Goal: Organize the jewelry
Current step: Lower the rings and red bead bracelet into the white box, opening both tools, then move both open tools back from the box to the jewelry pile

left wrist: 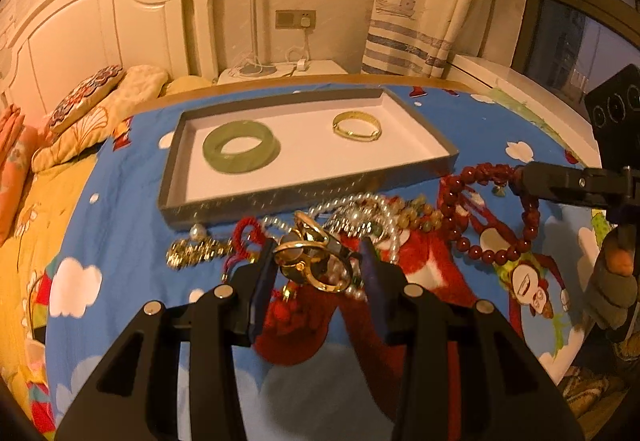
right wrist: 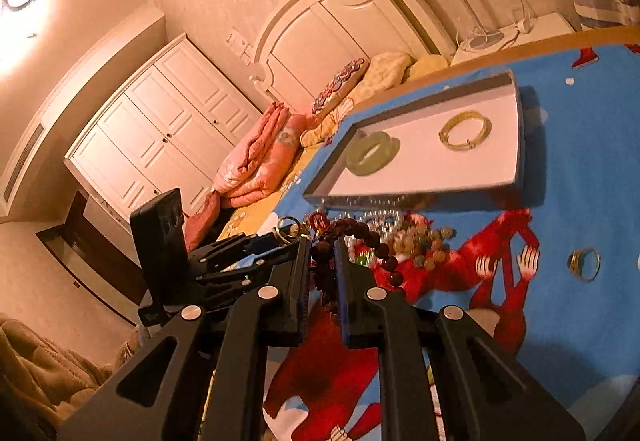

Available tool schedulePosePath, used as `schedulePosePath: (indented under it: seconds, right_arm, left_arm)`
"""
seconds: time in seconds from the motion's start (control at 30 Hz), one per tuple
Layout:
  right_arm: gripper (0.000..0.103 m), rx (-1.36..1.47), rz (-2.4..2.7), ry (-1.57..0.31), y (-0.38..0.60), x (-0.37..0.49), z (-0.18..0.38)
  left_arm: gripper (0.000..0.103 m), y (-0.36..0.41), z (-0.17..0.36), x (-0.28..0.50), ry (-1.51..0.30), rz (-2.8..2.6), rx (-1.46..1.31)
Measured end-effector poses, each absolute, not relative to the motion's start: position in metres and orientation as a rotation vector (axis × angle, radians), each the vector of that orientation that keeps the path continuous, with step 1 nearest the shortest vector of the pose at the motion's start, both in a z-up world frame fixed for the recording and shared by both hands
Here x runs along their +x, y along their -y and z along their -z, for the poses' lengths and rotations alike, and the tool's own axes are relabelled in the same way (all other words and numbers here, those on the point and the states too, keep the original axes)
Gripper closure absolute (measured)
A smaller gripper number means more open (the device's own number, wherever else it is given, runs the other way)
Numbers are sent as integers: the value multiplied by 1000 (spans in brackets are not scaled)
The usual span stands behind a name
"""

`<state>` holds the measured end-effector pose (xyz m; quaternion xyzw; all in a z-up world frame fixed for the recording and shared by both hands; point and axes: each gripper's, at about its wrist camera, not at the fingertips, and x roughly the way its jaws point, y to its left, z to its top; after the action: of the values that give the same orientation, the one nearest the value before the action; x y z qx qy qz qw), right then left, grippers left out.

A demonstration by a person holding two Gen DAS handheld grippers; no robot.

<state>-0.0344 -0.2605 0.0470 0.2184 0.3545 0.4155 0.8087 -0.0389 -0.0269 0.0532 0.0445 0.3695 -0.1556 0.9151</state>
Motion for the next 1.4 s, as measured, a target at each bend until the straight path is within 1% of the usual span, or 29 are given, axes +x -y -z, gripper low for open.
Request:
schedulePosePath:
  seconds: [0.27, 0.47, 0.7, 0.87, 1.03, 1.1, 1.13, 1.17, 1.2, 1.23, 1.27, 1.4]
  right_arm:
    - [91, 430, -851, -680, 264, -6, -78]
    - [91, 396, -789, -656, 264, 27, -89]
    - [91, 312, -653, -678, 258, 64, -76]
    - [91, 243, -573, -670, 254, 74, -68]
    - [91, 113, -519, -676, 230, 79, -56]
    - [88, 76, -524, -692, 219, 79, -51]
    - [85, 65, -529, -703, 214, 79, -48]
    - [76, 62, -531, -706, 212, 79, -48]
    - [69, 64, -532, -705, 211, 79, -47]
    - [57, 73, -533, -700, 212, 78, -47]
    - [54, 90, -534, -694, 214, 77, -47]
    - [54, 114, -526, -700, 218, 71, -45]
  left_arm:
    - [62, 37, -71, -6, -737, 356, 95]
    - [62, 47, -78, 32, -743, 365, 96]
    - [62, 64, -67, 81, -786, 342, 129]
    - [62, 73, -52, 111, -818, 319, 159]
    - [62, 77, -43, 131, -835, 268, 176]
    - [47, 75, -41, 134, -838, 245, 179]
    - [33, 74, -42, 134, -830, 227, 179]
    - [26, 71, -43, 133, -815, 212, 177]
    - [26, 69, -44, 131, -803, 200, 177]
    - [26, 67, -45, 129, -802, 196, 181]
    - [26, 66, -45, 127, -800, 191, 186]
    - [25, 58, -46, 117, -790, 172, 197]
